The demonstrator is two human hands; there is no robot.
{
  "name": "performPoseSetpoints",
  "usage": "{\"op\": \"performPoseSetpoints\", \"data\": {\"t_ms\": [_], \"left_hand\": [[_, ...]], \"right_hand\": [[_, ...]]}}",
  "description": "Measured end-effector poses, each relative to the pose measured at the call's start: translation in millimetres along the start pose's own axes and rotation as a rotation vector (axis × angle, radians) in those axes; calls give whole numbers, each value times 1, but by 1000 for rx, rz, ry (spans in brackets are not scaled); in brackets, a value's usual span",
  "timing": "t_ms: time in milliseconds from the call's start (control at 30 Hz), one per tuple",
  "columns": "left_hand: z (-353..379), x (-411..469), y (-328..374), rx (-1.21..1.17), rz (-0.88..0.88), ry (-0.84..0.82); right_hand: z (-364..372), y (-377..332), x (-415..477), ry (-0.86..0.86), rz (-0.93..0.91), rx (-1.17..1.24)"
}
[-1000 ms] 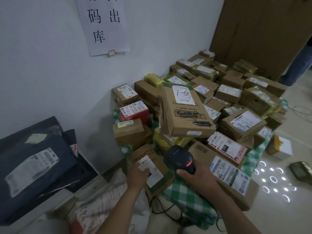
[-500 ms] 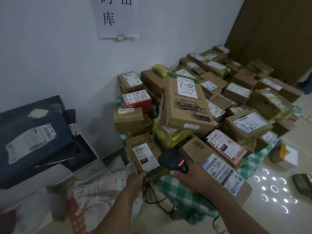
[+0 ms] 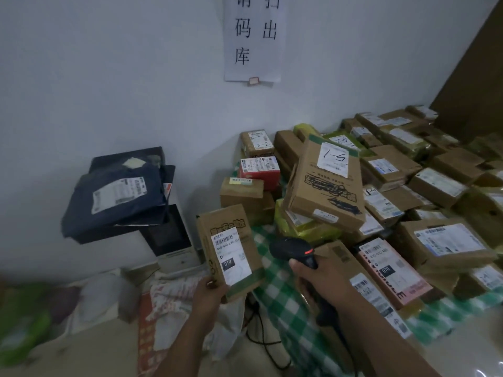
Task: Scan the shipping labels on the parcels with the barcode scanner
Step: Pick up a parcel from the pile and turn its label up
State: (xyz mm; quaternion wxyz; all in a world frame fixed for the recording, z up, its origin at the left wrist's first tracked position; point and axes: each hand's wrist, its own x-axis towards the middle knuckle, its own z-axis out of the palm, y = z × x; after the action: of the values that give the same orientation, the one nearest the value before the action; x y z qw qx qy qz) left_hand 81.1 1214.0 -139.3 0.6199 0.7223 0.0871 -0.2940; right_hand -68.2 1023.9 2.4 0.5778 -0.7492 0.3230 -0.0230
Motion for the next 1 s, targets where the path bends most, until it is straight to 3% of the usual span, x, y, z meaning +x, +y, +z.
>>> {"op": "performPoseSetpoints", "data": {"t_ms": [133,333,1000], "left_hand": [[-13,-19,-3,-45,46,65],[-27,-35,-11,-64,57,43],[-19,-39,-26,3,25,33]], "right_hand": [[10,1,-1,-113,-22,57],[19,2,-7,-211,-83,-40],[8,8,-25,-183,-106,23]]}}
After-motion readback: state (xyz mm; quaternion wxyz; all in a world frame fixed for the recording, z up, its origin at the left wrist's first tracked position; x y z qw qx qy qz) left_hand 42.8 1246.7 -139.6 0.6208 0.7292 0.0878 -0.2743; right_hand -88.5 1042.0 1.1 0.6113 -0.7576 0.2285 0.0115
